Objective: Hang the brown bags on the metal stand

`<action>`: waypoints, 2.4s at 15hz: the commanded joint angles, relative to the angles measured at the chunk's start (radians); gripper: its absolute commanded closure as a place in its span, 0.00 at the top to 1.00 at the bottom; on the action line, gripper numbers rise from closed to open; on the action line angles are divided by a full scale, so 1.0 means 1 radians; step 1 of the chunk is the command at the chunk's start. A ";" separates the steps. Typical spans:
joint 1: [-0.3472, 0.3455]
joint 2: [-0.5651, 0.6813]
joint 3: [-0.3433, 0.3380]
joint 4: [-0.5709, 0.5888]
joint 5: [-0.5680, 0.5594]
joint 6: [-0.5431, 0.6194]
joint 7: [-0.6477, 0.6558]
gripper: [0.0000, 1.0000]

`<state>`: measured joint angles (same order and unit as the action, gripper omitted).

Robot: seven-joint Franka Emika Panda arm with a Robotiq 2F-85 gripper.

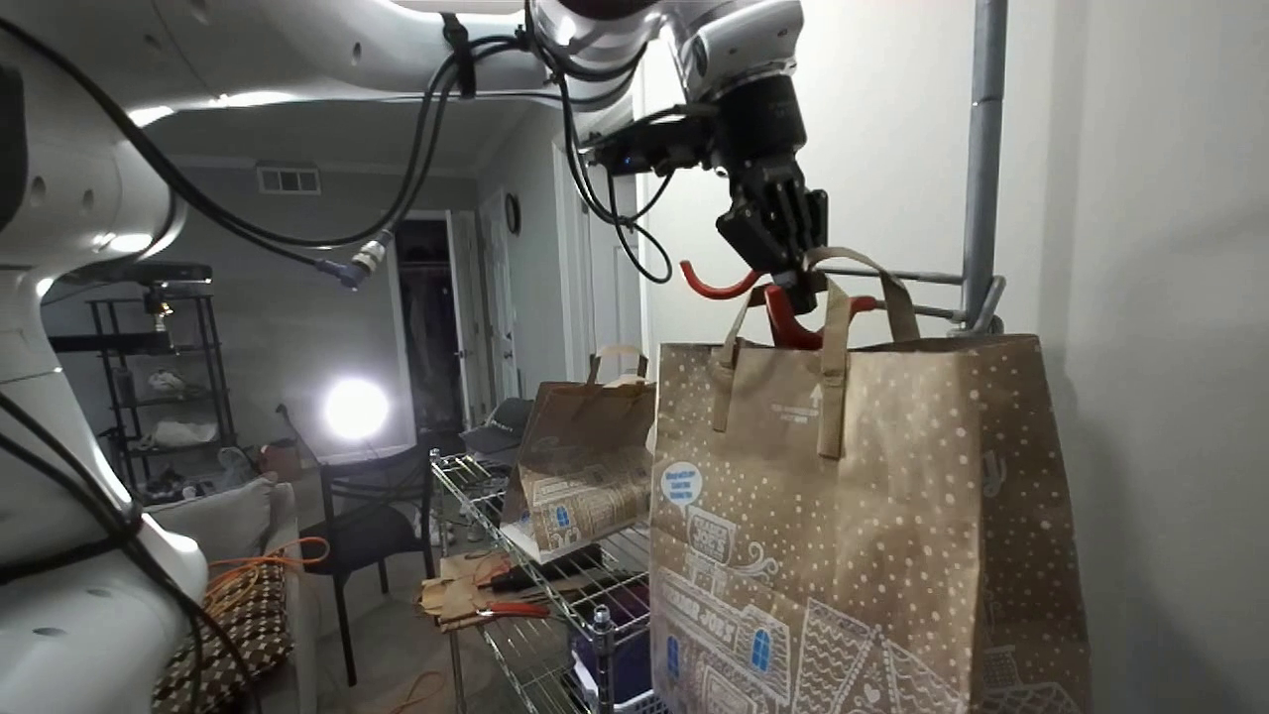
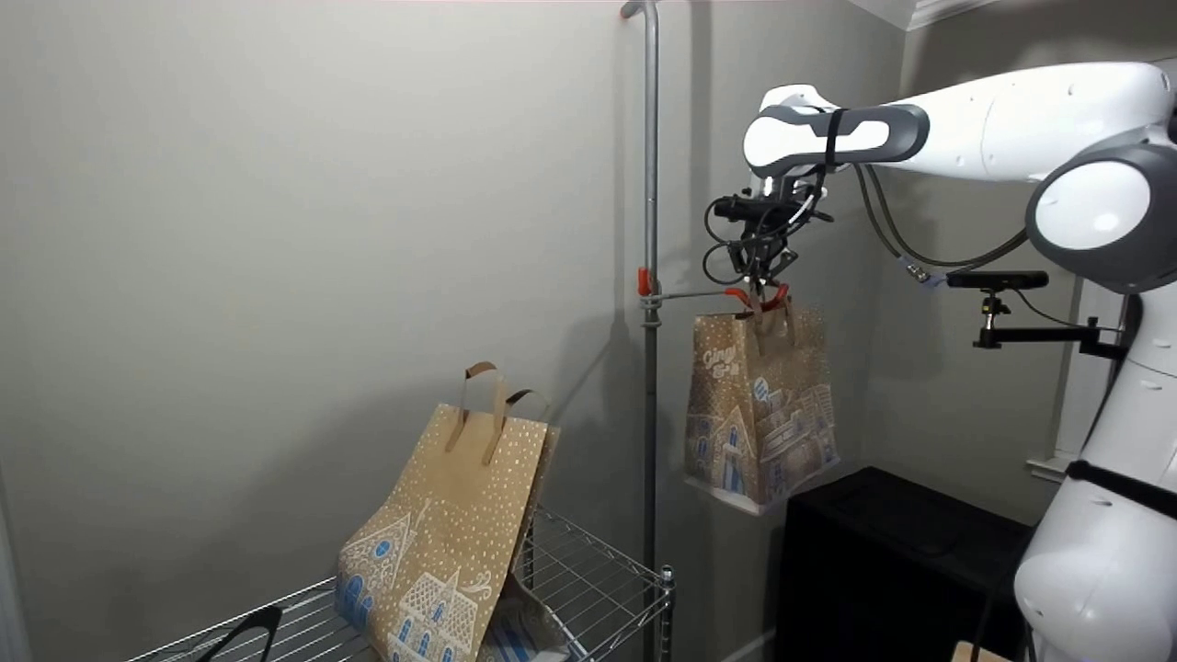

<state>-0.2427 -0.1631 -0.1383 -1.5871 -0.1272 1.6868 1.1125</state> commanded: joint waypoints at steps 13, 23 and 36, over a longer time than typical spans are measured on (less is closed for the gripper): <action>0.080 -0.125 0.045 -0.082 -0.001 -0.033 -0.173 0.93; 0.131 -0.421 0.111 -0.451 0.060 -0.041 -0.266 1.00; 0.307 -0.164 0.413 -0.331 0.018 0.125 -0.454 1.00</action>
<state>0.0490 -0.4569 0.2486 -1.9921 -0.0676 1.7253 0.7394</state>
